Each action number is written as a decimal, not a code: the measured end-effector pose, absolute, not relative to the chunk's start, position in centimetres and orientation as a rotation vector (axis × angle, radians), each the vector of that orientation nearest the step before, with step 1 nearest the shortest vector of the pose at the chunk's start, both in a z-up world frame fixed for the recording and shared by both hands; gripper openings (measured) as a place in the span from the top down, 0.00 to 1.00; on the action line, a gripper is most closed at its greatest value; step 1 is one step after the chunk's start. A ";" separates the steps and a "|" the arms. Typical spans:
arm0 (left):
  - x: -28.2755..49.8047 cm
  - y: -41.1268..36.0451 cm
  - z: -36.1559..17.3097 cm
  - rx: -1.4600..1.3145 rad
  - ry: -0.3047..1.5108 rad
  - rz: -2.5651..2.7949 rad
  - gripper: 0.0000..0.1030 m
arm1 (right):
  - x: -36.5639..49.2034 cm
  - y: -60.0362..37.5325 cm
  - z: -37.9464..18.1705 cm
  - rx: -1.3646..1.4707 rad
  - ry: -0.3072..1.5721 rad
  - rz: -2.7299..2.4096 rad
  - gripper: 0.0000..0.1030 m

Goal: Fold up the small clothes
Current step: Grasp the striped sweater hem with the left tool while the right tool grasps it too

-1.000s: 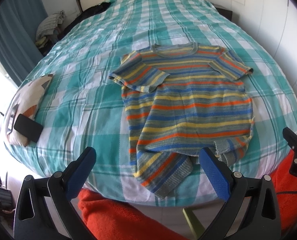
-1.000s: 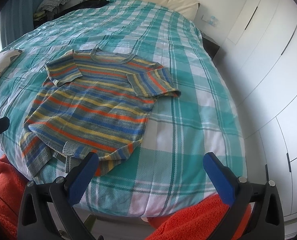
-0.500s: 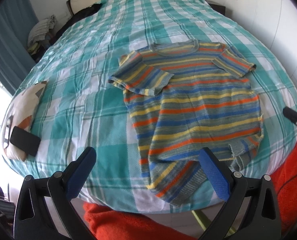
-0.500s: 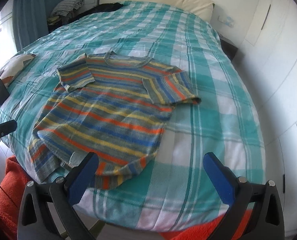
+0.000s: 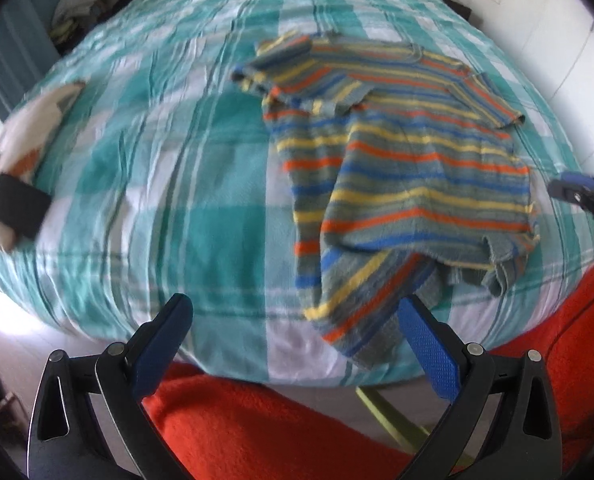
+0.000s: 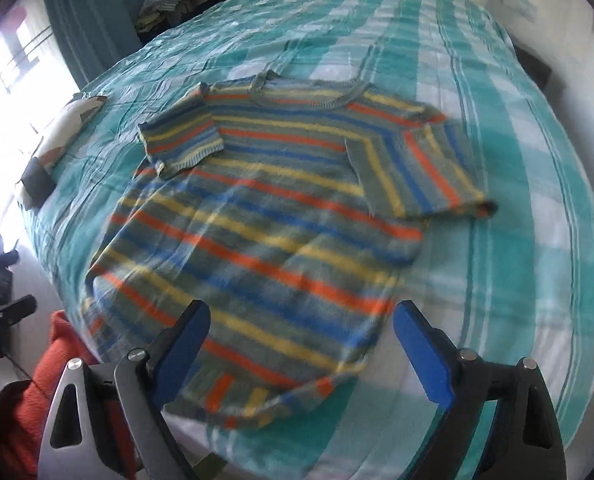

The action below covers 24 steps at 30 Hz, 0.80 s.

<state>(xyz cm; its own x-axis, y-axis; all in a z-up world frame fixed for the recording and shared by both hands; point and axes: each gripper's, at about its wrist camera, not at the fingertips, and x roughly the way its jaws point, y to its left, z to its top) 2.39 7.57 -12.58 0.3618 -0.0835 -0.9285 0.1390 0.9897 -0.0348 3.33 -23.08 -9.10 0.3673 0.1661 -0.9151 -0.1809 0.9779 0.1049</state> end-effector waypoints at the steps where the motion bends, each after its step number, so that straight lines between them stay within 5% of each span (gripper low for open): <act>1: 1.8 8.0 -13.8 0.022 1.215 -0.139 0.01 | 1.4 -24.0 -9.5 0.054 1.201 0.209 0.10; 5: 1.1 7.3 -18.3 0.029 1.260 -0.127 0.02 | -5.0 -25.5 -13.4 0.513 1.354 0.277 0.11; 10: 1.9 4.4 -20.9 0.015 1.236 -0.195 0.08 | -4.4 -24.9 -15.3 0.947 1.282 0.268 0.13; 12: 2.2 3.6 -21.7 -0.003 1.242 -0.202 0.33 | -2.4 -23.9 -15.7 0.905 1.277 0.262 0.18; 13: 2.2 3.5 -21.7 -0.012 1.228 -0.200 0.39 | -1.5 -23.7 -16.3 0.867 1.295 0.228 0.38; 14: 2.1 3.6 -21.4 -0.024 1.212 -0.216 0.65 | -1.0 -23.8 -16.8 0.849 1.316 0.195 0.76; 15: 2.0 3.8 -20.9 -0.048 1.208 -0.260 0.96 | -0.9 -24.1 -17.1 0.843 1.323 0.176 0.94; 24: 1.6 9.5 -16.2 -0.119 1.176 -0.412 0.95 | -6.9 -32.3 -10.6 0.640 1.302 0.112 0.95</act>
